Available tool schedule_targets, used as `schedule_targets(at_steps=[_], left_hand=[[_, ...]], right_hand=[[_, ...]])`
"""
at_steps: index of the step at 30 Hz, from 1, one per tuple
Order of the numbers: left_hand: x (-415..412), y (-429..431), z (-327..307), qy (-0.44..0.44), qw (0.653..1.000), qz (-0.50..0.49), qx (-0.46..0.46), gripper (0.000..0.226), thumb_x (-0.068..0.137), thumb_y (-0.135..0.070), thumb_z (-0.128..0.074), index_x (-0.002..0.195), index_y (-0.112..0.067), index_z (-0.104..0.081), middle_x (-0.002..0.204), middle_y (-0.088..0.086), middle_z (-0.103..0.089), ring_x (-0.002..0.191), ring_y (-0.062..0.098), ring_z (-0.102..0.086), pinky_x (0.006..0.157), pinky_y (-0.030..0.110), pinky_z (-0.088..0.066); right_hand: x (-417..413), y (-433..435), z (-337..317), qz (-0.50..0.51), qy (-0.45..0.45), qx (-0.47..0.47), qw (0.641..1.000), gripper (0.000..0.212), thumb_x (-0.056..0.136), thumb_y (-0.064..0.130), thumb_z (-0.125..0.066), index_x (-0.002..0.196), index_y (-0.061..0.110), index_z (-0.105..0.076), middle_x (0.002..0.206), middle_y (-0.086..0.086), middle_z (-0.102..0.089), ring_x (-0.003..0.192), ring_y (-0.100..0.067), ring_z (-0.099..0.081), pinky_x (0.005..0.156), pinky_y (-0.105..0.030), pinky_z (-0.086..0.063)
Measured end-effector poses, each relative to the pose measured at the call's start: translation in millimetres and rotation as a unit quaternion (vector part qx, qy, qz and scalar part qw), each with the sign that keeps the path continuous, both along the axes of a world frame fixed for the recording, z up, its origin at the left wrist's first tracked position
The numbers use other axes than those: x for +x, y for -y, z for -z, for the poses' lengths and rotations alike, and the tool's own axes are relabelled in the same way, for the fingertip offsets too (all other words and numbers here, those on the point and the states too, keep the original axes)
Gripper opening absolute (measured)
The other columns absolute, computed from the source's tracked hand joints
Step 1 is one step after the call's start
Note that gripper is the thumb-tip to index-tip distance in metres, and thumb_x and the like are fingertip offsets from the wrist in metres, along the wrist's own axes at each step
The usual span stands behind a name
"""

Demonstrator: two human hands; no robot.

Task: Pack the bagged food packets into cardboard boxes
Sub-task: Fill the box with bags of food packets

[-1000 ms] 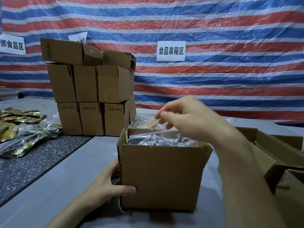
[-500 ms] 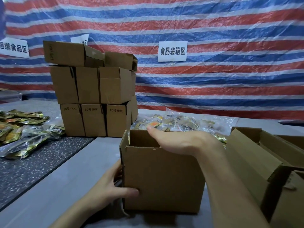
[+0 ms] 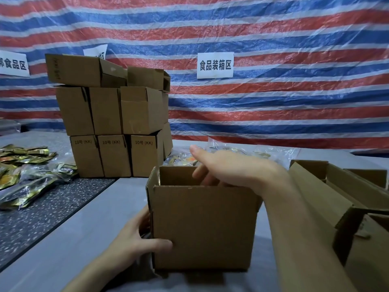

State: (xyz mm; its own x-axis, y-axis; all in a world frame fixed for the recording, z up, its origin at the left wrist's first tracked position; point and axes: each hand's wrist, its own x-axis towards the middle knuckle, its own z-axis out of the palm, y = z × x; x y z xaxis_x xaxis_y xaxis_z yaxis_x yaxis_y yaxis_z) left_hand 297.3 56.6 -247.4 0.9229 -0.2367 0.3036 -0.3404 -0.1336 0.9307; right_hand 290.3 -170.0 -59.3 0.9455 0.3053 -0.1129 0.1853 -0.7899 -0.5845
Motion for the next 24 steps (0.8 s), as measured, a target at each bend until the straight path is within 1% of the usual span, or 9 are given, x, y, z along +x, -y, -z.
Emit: schedule_targets(at_steps=[2,4,6,9,13,16,18,21,24], left_hand=[[3.4,-1.9,0.2,-0.02,0.999,-0.021,-0.046,0.082,0.036,-0.044,-0.102,0.112,-0.031,-0.074,0.113,0.008,-0.076,0.102,0.023,-0.074,0.076,0.026,-0.06],[5.3,-3.6,1.2,-0.034,0.995,-0.06,-0.076,0.083,0.034,-0.034,-0.099,0.112,-0.023,-0.073,0.11,0.01,-0.077,0.099,0.028,-0.074,0.075,0.031,-0.06],[8.2,-5.4,2.2,-0.032,0.99,-0.089,-0.101,0.087,0.034,-0.03,-0.095,0.117,-0.019,-0.069,0.11,0.008,-0.077,0.099,0.027,-0.075,0.08,0.034,-0.059],[8.5,-5.5,0.8,-0.039,0.983,-0.121,-0.132,0.098,0.032,-0.028,-0.095,0.125,-0.018,-0.065,0.112,0.008,-0.076,0.101,0.027,-0.074,0.087,0.044,-0.056],[9.1,-5.8,1.4,-0.048,0.979,-0.13,-0.151,0.101,0.032,-0.029,-0.096,0.128,-0.023,-0.064,0.116,0.008,-0.075,0.104,0.029,-0.073,0.094,0.054,-0.055],[9.8,-6.3,0.9,-0.054,0.977,-0.128,-0.159,0.102,0.033,-0.028,-0.095,0.13,-0.023,-0.063,0.117,0.008,-0.075,0.106,0.032,-0.072,0.097,0.057,-0.053],[10.5,-6.6,0.9,-0.057,0.974,-0.134,-0.171,0.104,0.031,-0.027,-0.094,0.13,-0.024,-0.064,0.116,0.008,-0.075,0.105,0.031,-0.073,0.098,0.057,-0.053],[10.5,-7.0,0.4,-0.063,0.973,-0.137,-0.172,0.103,0.03,-0.027,-0.094,0.129,-0.025,-0.064,0.116,0.008,-0.075,0.105,0.031,-0.072,0.097,0.057,-0.054],[9.5,-6.1,-0.3,-0.061,0.975,-0.138,-0.162,0.099,0.031,-0.03,-0.094,0.126,-0.027,-0.065,0.114,0.006,-0.076,0.104,0.028,-0.073,0.093,0.052,-0.055]], right_hand=[[2.1,4.5,-1.3,-0.002,0.107,0.109,0.988,0.055,0.103,0.06,-0.032,0.102,0.022,-0.072,0.093,0.004,-0.075,0.083,-0.014,-0.072,0.084,-0.03,-0.054],[9.3,12.6,-2.1,0.034,0.187,0.274,0.943,0.045,0.105,0.047,-0.042,0.093,0.016,-0.072,0.083,0.001,-0.075,0.073,-0.016,-0.073,0.066,-0.026,-0.058],[20.9,22.4,2.5,0.106,0.242,0.368,0.892,0.039,0.106,0.039,-0.045,0.09,0.014,-0.071,0.079,-0.002,-0.074,0.065,-0.015,-0.07,0.054,-0.021,-0.052],[44.9,36.9,20.2,0.208,0.261,0.429,0.84,0.026,0.101,0.023,-0.05,0.083,0.017,-0.068,0.071,0.0,-0.072,0.062,-0.013,-0.064,0.057,-0.026,-0.048],[83.0,52.3,67.5,0.31,0.188,0.439,0.822,0.019,0.097,0.014,-0.049,0.085,0.02,-0.063,0.09,-0.008,-0.074,0.079,-0.026,-0.065,0.075,-0.043,-0.052],[104.1,55.0,110.1,0.344,0.082,0.476,0.805,0.022,0.1,0.013,-0.047,0.107,0.006,-0.066,0.108,-0.022,-0.07,0.094,-0.039,-0.068,0.075,-0.042,-0.055],[110.5,51.1,134.3,0.332,-0.01,0.537,0.775,0.037,0.103,0.018,-0.049,0.126,-0.009,-0.057,0.13,-0.034,-0.057,0.115,-0.051,-0.06,0.07,-0.04,-0.053],[108.0,43.8,152.0,0.301,-0.089,0.61,0.728,0.053,0.103,0.041,-0.051,0.141,0.003,-0.051,0.149,-0.019,-0.044,0.13,-0.037,-0.052,0.077,-0.036,-0.053],[109.1,48.6,153.3,0.259,-0.144,0.691,0.659,0.065,0.102,0.051,-0.045,0.149,0.006,-0.043,0.164,-0.019,-0.019,0.139,-0.039,-0.043,0.078,-0.04,-0.052]])
